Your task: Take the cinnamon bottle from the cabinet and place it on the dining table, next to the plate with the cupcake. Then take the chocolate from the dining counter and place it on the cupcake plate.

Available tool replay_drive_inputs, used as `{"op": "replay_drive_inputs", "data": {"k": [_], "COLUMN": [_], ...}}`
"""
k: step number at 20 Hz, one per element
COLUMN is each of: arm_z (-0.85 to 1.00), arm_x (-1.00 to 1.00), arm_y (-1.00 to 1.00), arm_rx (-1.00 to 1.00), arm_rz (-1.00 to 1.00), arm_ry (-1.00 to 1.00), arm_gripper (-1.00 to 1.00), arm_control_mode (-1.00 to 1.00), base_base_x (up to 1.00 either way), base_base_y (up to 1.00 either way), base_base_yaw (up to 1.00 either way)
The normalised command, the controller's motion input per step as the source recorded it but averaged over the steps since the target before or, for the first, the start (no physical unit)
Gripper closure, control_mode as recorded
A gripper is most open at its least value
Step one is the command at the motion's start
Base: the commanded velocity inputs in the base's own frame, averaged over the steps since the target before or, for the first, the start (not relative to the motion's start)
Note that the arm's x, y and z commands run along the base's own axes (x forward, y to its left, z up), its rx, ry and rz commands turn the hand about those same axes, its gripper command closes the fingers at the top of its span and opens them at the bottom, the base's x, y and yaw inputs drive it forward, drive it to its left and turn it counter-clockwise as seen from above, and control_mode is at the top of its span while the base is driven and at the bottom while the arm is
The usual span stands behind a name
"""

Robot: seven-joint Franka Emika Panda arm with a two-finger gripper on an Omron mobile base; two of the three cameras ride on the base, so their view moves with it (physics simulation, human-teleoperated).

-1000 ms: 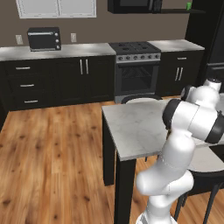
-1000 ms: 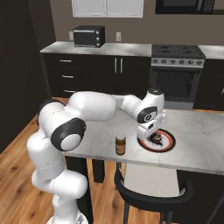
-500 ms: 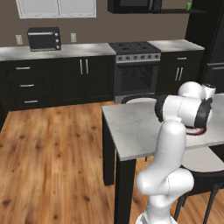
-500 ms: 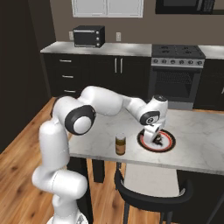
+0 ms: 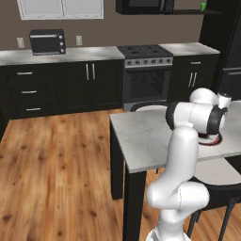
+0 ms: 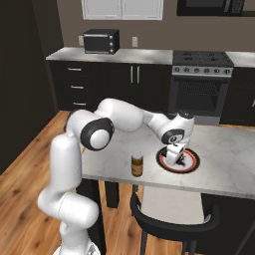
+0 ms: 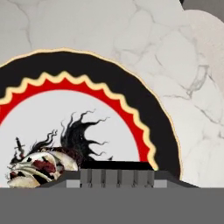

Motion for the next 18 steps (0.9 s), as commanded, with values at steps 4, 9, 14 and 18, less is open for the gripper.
{"op": "replay_drive_inputs", "data": {"k": [4,9,14,18], "arm_z": [-0.21,-0.19,-0.14,-0.21], "arm_x": [0.15,0.17,0.04,0.00], "arm_y": [0.00,0.00,0.00,0.00], "arm_rx": [0.00,0.00,0.00,0.00], "arm_rz": [0.00,0.00,0.00,0.00], "arm_ry": [0.00,0.00,0.00,0.00], "arm_gripper": [1.00,1.00,1.00,-1.00], "arm_control_mode": [-1.00,-1.00,-1.00,-1.00], "base_base_x": [0.00,0.00,0.00,0.00], "base_base_y": [0.00,0.00,0.00,0.00], "base_base_yaw": [0.00,0.00,0.00,0.00]}}
